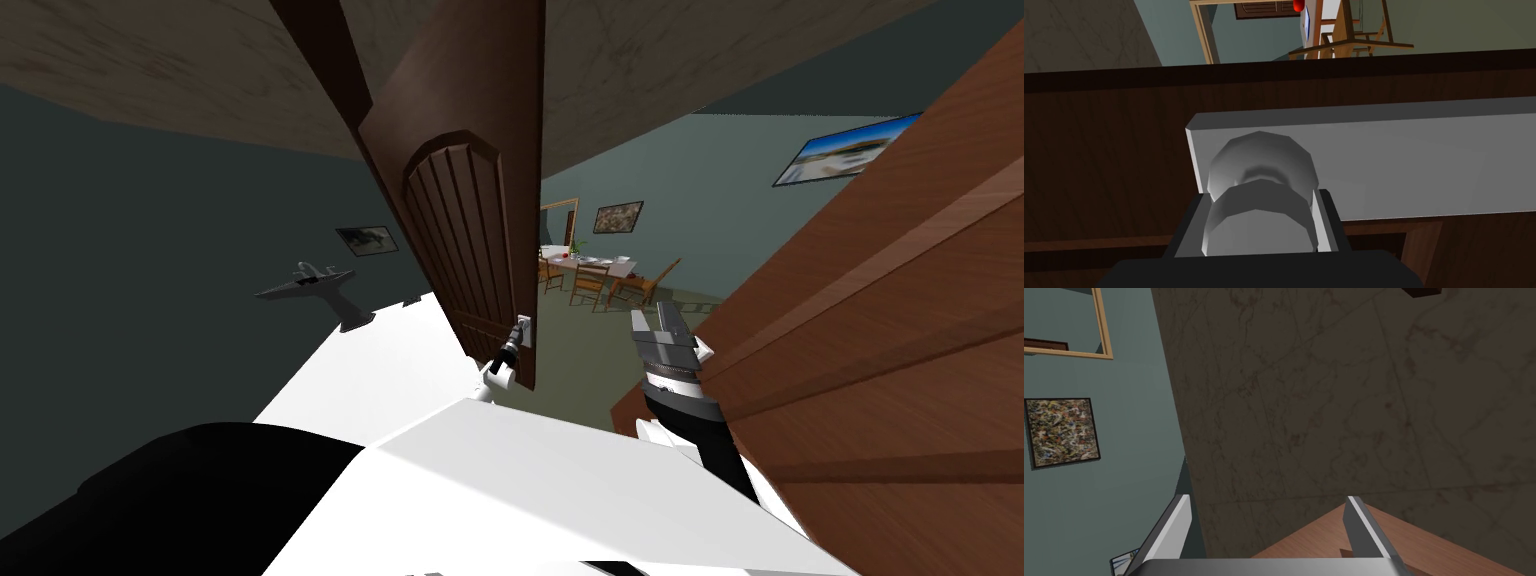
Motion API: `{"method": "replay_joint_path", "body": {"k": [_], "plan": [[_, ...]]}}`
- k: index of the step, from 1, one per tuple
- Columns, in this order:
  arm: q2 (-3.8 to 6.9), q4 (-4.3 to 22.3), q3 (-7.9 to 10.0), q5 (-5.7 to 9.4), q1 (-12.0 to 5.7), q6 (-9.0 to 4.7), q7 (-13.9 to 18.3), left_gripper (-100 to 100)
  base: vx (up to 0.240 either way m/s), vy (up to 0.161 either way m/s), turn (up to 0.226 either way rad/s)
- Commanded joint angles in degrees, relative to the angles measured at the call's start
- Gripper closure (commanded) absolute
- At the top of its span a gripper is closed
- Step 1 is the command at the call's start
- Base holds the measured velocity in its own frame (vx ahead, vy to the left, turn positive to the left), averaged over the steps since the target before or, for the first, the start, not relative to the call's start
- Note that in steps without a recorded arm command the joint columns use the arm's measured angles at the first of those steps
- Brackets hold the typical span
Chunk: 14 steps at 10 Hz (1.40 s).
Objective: Push the door open
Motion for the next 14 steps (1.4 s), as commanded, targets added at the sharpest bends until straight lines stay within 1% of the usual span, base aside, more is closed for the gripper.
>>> {"method": "replay_joint_path", "body": {"k": [1,2,3,6,8,9,10,12,13,14], "plan": [[-0.01,-0.03,-0.01,0.00,0.01,-0.03,0.01,100,-0.013,0.003,0.004],[-0.01,-0.03,-0.01,0.00,0.01,-0.03,0.01,100,0.000,0.000,0.000],[0.38,-0.07,-0.32,0.39,0.29,0.13,-0.53,100,0.128,-0.002,0.139],[0.82,-0.35,-0.83,1.07,0.56,0.20,-1.44,100,0.224,-0.042,0.152],[1.14,-0.67,-1.41,1.84,0.88,0.29,-2.50,100,0.242,0.003,0.260],[1.01,-1.09,-1.62,1.45,1.35,0.63,-2.81,-100,-0.014,0.022,0.095],[1.01,-1.09,-1.62,1.45,1.35,0.63,-2.81,-100,-0.184,0.016,-0.050],[0.54,-1.57,-1.82,1.39,1.81,0.88,-3.40,-100,-0.214,0.007,0.003],[-0.23,-1.95,-1.99,1.34,2.19,1.09,-3.88,-100,-0.260,0.012,0.026],[-1.31,-2.32,-2.15,1.29,2.55,1.29,-4.34,-100,-0.303,0.013,0.015]]}}
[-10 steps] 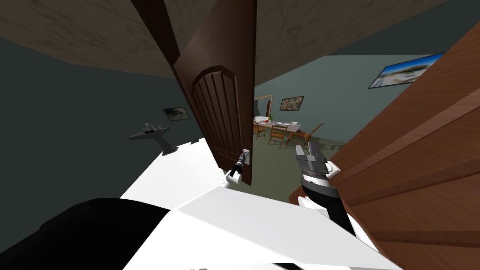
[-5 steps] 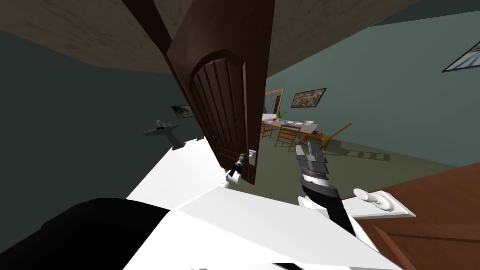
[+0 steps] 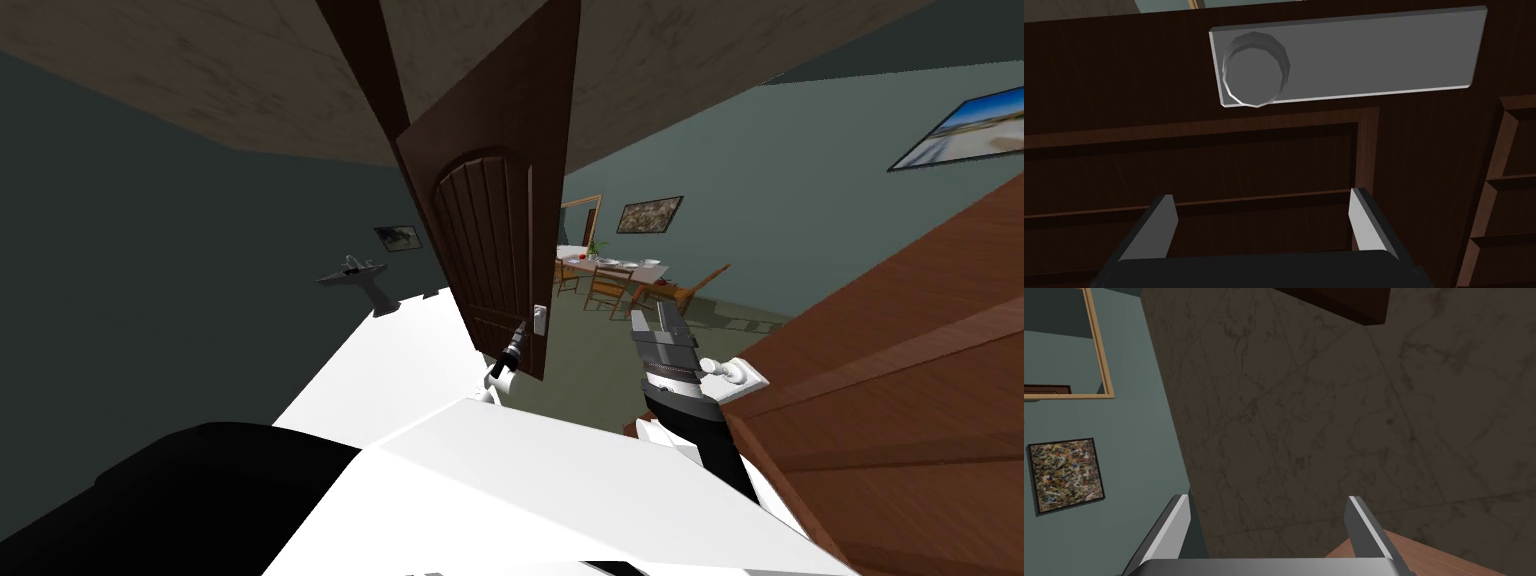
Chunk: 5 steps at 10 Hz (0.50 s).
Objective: Push the door open
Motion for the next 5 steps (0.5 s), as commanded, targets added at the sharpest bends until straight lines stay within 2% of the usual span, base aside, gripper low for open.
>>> {"method": "replay_joint_path", "body": {"k": [1,3,4,5], "plan": [[-1.61,-0.85,-0.22,-0.14,0.76,0.46,-0.78,-100,-0.240,0.018,0.013],[-3.60,-1.25,-0.39,-0.19,1.14,0.67,-1.27,-100,-0.170,0.023,0.009],[-2.86,-1.72,-0.35,-0.18,1.29,0.97,-1.12,-100,-0.072,0.002,-0.002],[-1.40,-1.39,-0.10,-0.23,1.10,0.70,-1.17,-100,0.119,-0.044,-0.041]]}}
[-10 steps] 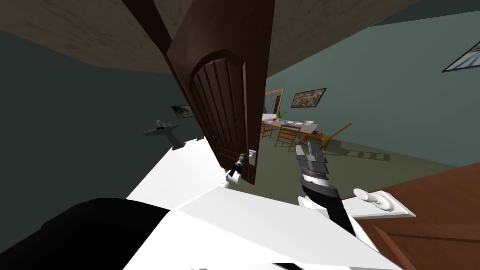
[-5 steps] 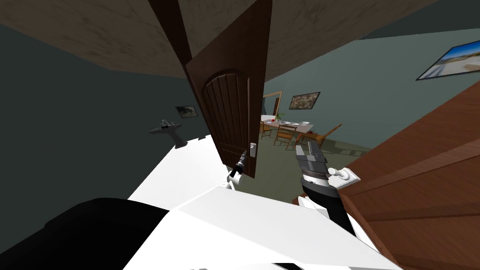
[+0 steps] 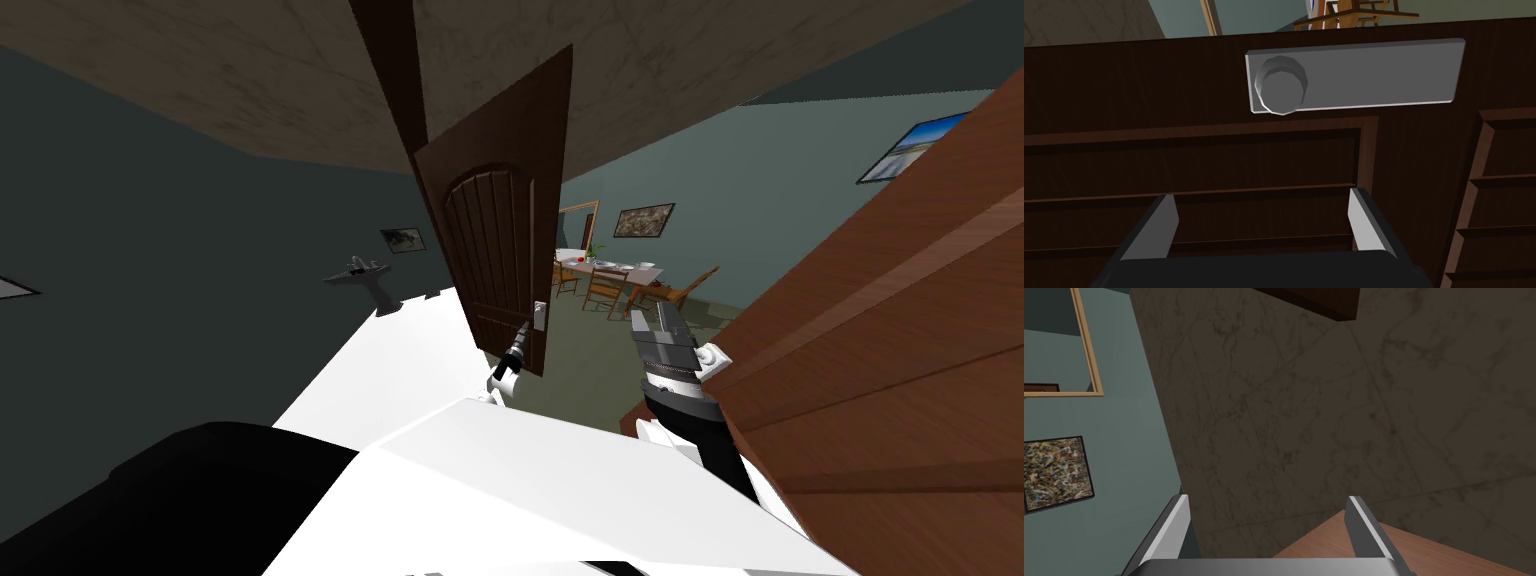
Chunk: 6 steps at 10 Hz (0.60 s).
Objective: Push the door open
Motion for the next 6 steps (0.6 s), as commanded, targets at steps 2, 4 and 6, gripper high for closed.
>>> {"method": "replay_joint_path", "body": {"k": [2,4,6], "plan": [[1.55,1.44,0.45,0.03,-0.91,-0.85,0.21,-100,0.230,-0.065,-0.018],[1.59,1.86,0.76,-0.02,-1.20,-1.16,0.23,-100,0.197,-0.066,-0.024],[0.91,2.25,1.06,-0.07,-1.47,-1.45,0.24,-100,0.217,-0.071,-0.022]]}}
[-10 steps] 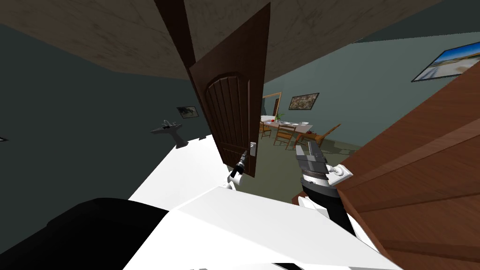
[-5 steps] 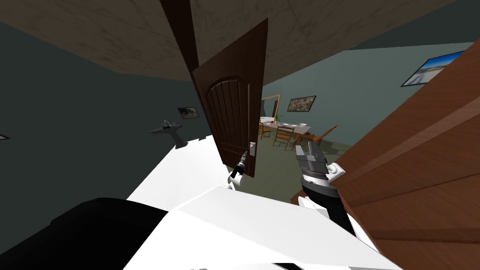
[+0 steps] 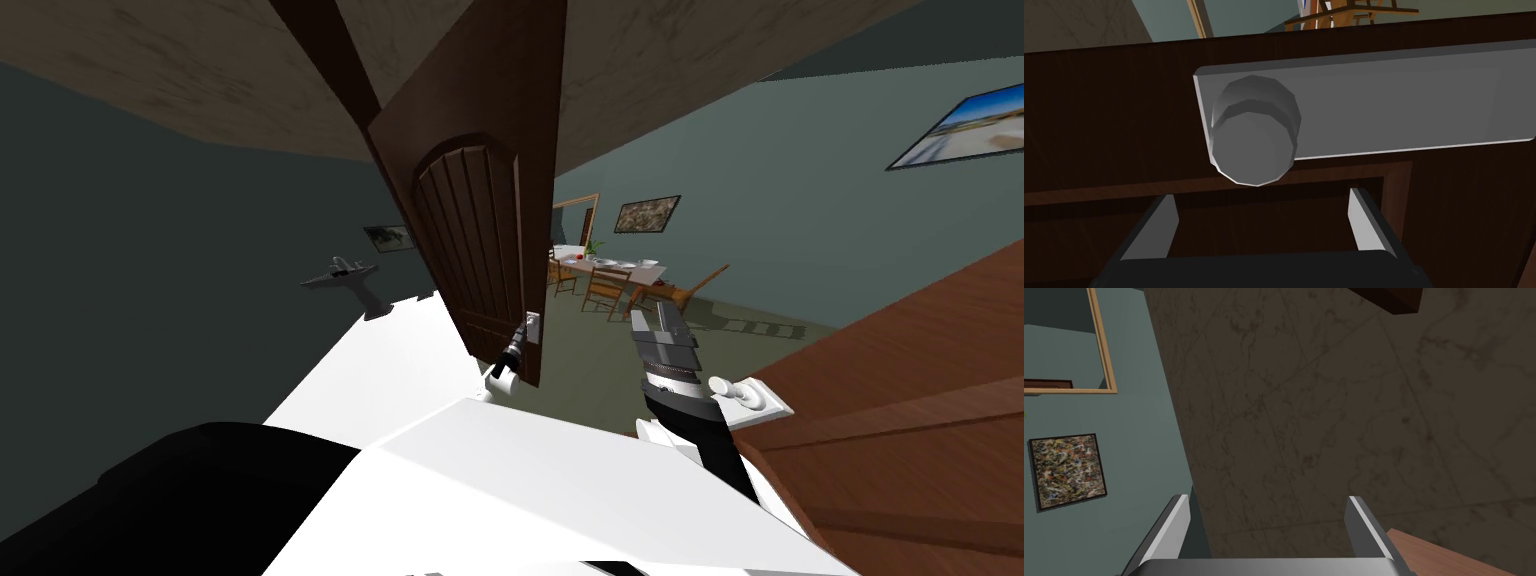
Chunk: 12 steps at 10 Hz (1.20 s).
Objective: Push the door open
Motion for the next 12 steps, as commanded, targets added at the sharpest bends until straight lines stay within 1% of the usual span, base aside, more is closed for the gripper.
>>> {"method": "replay_joint_path", "body": {"k": [1,2,3,4,9,10,12], "plan": [[-1.07,0.44,0.26,-0.05,-0.23,-0.36,0.02,-100,0.221,-0.091,-0.023],[-2.09,0.64,0.41,-0.08,-0.37,-0.51,0.02,-100,0.186,-0.084,-0.020],[-1.36,0.35,0.28,-0.03,-0.22,-0.35,0.09,-100,0.073,-0.037,0.002],[-1.36,0.35,0.28,-0.03,-0.22,-0.35,0.09,100,-0.006,0.003,0.005],[-1.36,0.35,0.28,-0.03,-0.22,-0.35,0.09,100,-0.016,0.007,-0.003],[-0.49,-0.27,-0.97,0.91,0.63,-0.20,-1.07,100,0.082,-0.026,0.175],[0.16,-1.16,-2.37,2.06,1.50,-0.15,-2.39,100,0.141,-0.084,0.270]]}}
